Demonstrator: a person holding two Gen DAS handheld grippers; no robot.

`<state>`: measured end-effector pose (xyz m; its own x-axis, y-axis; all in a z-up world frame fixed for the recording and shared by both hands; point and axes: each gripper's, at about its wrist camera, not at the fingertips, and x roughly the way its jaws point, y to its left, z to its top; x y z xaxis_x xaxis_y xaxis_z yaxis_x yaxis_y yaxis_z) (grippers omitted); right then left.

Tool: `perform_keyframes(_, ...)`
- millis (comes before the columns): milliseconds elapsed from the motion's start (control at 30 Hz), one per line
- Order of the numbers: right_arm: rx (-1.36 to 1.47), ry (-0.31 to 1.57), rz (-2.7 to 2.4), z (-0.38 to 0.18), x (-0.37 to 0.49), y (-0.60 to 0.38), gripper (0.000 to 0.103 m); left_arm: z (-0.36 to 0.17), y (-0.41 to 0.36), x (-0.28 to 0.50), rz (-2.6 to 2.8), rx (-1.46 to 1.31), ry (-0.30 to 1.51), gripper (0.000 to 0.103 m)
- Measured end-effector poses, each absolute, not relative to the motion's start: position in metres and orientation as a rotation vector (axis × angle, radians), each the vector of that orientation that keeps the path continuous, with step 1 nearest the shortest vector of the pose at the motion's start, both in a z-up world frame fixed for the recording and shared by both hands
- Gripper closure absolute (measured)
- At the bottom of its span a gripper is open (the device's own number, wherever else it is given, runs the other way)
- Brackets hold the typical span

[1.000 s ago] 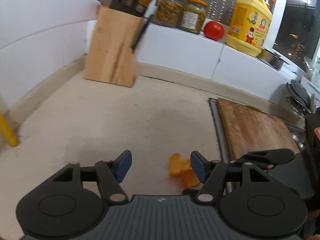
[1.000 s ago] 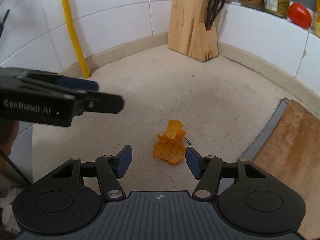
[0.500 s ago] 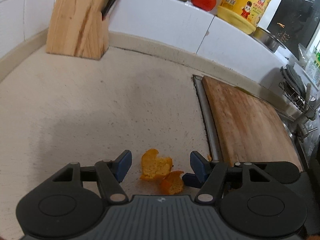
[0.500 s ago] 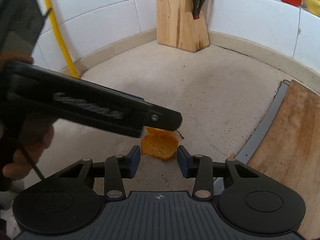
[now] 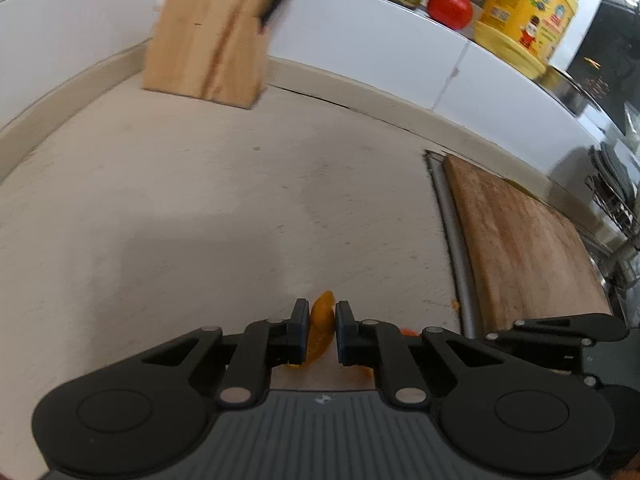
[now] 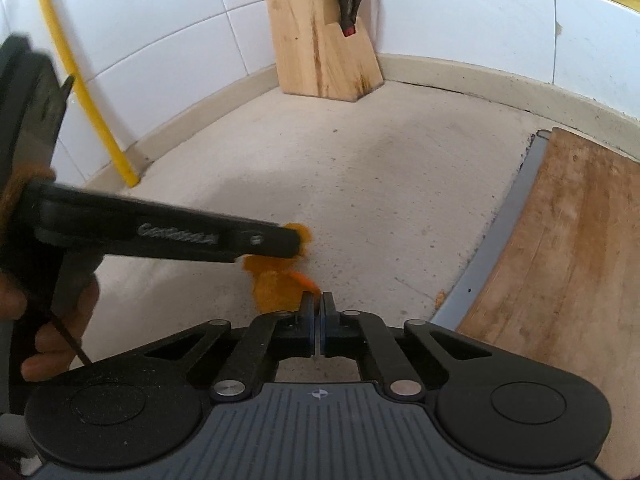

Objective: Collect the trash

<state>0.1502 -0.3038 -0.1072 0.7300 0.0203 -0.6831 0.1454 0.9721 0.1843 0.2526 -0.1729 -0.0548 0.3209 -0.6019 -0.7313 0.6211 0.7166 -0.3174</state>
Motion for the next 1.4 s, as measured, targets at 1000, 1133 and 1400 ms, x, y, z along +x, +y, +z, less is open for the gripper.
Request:
perform_keyframes(1000, 0.021, 0.775, 0.087, -0.107, 0.180, -0.298, 0.080, -0.058, -0.167, 0.227, -0.767, 0.111, 0.897, 0.095)
perform_keyframes(1133, 0.054, 0.779, 0.077, -0.101, 0.178, -0.299, 0.089, -0.052, -0.153, 0.220, -0.741, 0.077, 0.884, 0.095)
perform_keyframes(1400, 0.081, 0.753, 0.079, -0.085, 0.166, -0.279, 0.089, -0.034, -0.107, 0.193, -0.689, 0.015, 0.827, 0.095)
